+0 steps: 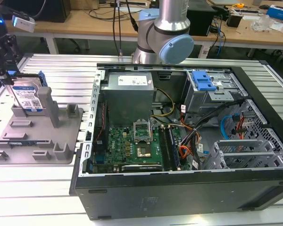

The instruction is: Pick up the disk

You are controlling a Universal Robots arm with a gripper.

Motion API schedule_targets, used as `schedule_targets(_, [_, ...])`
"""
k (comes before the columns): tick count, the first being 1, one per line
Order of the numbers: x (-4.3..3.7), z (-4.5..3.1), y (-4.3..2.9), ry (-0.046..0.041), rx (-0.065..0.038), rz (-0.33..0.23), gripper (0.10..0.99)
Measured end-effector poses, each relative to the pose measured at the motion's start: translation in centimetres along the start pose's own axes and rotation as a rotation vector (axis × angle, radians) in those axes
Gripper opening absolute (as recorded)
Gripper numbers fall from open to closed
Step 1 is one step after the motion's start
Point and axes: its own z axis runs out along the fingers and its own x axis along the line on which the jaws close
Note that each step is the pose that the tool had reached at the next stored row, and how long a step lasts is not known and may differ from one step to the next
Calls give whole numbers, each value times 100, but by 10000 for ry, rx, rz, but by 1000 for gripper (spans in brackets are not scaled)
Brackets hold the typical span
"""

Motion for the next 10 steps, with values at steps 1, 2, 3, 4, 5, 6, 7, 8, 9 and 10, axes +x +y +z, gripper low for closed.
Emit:
schedule_targets(1, [0, 7, 0, 0, 0, -16, 482])
schedule_targets(2, [-1, 22, 0, 0, 2, -51, 482])
schedule_targets(3, [-1, 33, 0, 0, 2, -77, 482])
schedule_targets(4, [-2, 41, 0, 0, 4, -97, 482])
schedule_targets(5, [-2, 45, 0, 0, 3, -109, 482])
schedule_targets(6, [-2, 52, 0, 0, 5, -126, 482])
schedule_targets(7, [-2, 57, 0, 0, 5, -138, 482])
schedule_targets(8, [-2, 66, 0, 0, 6, -155, 482])
schedule_targets(9, [-3, 71, 0, 0, 6, -161, 482])
schedule_targets(10, [-3, 77, 0, 0, 7, -167, 482])
